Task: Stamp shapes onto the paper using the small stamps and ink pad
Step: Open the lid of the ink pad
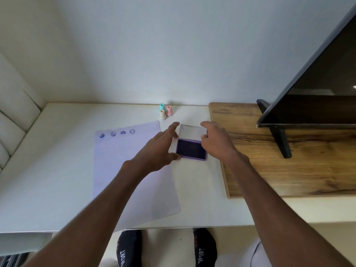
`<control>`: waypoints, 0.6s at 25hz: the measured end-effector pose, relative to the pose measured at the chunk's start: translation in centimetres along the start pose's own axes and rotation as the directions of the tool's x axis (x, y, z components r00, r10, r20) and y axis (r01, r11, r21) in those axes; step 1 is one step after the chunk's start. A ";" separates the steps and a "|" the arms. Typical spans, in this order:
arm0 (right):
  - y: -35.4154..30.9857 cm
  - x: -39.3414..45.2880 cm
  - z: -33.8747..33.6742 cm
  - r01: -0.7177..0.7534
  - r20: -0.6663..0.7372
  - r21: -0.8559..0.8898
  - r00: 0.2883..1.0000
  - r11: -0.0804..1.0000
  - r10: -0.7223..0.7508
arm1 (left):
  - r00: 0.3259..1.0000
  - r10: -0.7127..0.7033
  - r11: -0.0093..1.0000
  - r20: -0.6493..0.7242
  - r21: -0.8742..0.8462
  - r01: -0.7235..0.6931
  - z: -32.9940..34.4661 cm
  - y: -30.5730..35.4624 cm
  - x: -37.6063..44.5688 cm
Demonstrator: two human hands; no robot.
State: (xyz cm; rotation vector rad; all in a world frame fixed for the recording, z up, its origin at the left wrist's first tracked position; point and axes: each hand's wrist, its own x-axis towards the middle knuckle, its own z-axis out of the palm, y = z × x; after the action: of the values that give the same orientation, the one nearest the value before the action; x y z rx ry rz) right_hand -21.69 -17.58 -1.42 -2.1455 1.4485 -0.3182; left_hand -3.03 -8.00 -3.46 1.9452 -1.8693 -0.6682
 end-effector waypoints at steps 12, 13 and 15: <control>-0.5 -0.1 -1.3 -0.006 -0.262 0.184 0.963 0.983 0.055 | 0.999 -0.019 0.999 -0.033 0.047 0.021 -1.5 0.1 -1.2; -0.5 -0.1 -1.3 -0.002 -0.289 0.195 0.956 0.981 0.059 | 0.998 -0.021 0.997 -0.052 0.068 0.025 -1.9 -0.2 -1.6; -1.0 -0.2 -0.9 0.010 -0.306 0.218 0.950 0.976 0.059 | 0.997 -0.033 0.991 -0.066 0.130 0.041 -2.6 -0.6 -2.2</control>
State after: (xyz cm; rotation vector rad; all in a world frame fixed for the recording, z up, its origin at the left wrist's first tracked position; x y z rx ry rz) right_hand -21.41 -17.34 -0.14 -1.9611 1.5269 -0.7994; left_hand -1.10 -5.91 -1.47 2.0623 -1.8856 -0.4993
